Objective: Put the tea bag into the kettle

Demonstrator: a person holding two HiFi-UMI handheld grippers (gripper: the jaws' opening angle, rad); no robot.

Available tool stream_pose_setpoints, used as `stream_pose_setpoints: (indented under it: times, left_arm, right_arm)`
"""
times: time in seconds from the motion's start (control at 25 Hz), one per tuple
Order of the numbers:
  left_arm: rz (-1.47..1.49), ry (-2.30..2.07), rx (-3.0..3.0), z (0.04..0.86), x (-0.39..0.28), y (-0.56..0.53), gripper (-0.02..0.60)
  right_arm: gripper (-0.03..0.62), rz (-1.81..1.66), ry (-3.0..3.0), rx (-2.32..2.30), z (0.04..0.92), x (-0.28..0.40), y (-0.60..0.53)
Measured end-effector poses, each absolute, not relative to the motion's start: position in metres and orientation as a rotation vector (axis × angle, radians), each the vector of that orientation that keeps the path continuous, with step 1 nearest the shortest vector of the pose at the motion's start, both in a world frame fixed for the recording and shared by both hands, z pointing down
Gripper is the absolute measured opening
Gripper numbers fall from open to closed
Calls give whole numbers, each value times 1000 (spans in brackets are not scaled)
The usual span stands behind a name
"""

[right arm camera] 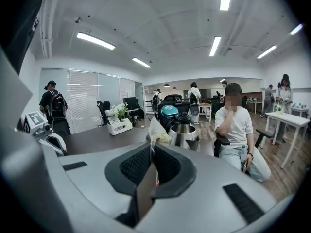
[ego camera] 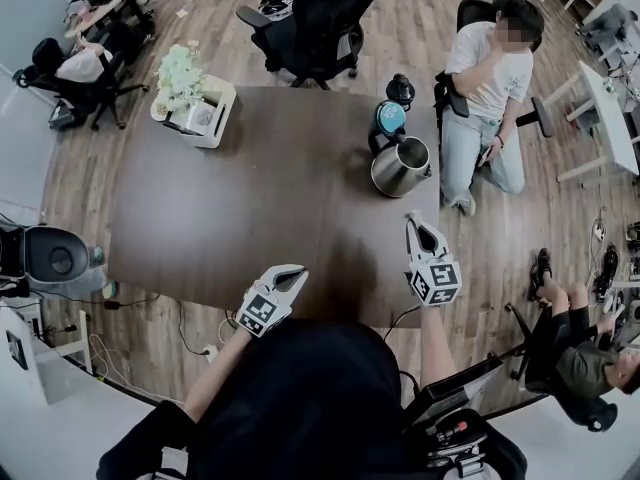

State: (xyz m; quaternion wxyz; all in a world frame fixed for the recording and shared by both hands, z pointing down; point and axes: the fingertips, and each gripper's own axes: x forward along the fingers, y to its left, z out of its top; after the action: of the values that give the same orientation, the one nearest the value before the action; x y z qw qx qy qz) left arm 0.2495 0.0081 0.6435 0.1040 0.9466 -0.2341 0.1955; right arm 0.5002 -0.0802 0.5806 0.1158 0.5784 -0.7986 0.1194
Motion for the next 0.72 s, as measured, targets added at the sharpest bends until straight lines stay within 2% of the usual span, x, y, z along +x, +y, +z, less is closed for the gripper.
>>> stream_pose_setpoints:
  times: [0.72]
  left_arm:
    - [581, -758, 2684, 668, 235, 23, 5]
  right_arm:
    - [18, 130, -2337, 1658, 521, 542, -179]
